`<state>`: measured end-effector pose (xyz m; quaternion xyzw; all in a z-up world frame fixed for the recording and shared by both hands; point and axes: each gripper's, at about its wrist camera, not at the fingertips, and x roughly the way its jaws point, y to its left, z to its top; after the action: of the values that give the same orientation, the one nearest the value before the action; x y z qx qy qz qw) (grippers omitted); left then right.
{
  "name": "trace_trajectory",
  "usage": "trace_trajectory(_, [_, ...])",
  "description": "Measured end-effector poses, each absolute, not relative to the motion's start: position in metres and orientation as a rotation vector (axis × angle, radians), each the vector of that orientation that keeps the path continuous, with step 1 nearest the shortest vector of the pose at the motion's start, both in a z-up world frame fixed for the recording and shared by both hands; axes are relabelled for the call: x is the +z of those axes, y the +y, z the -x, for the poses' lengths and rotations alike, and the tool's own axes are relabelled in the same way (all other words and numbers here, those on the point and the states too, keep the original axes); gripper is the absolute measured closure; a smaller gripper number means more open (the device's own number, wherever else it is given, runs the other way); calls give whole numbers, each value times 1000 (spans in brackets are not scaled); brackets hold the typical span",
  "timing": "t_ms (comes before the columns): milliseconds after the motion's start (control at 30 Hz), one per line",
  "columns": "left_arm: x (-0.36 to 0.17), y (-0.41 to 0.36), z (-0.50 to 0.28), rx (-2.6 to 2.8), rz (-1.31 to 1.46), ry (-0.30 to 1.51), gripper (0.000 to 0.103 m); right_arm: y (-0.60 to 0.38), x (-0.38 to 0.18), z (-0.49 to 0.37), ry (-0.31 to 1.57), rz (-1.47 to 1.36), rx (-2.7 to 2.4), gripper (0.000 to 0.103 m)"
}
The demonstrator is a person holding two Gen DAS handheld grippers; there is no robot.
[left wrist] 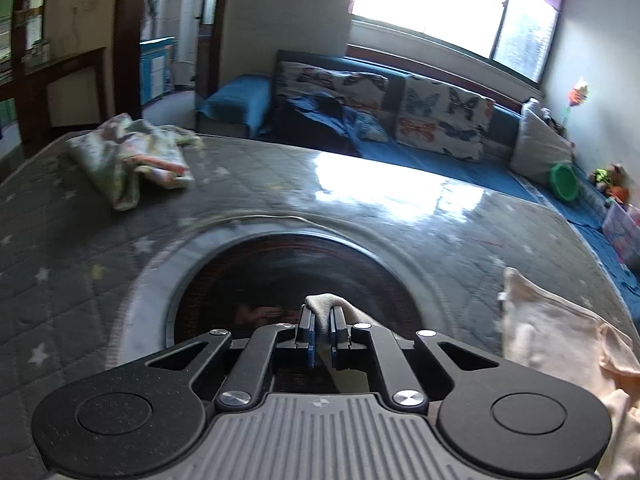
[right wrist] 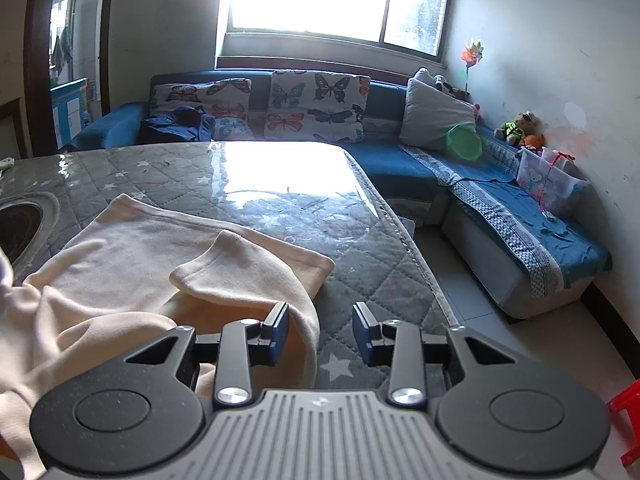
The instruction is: Fold clothes
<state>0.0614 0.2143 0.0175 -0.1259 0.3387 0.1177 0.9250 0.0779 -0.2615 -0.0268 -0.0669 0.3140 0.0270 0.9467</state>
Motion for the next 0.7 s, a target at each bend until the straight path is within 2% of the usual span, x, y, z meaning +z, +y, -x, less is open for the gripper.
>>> trace_trajectory(467, [2, 269, -27, 347, 261, 727, 95, -257, -11, -63, 598, 152, 54, 65])
trace_trajectory(700, [-3, 281, -16, 385, 252, 742, 95, -219, -7, -72, 583, 200, 188, 65])
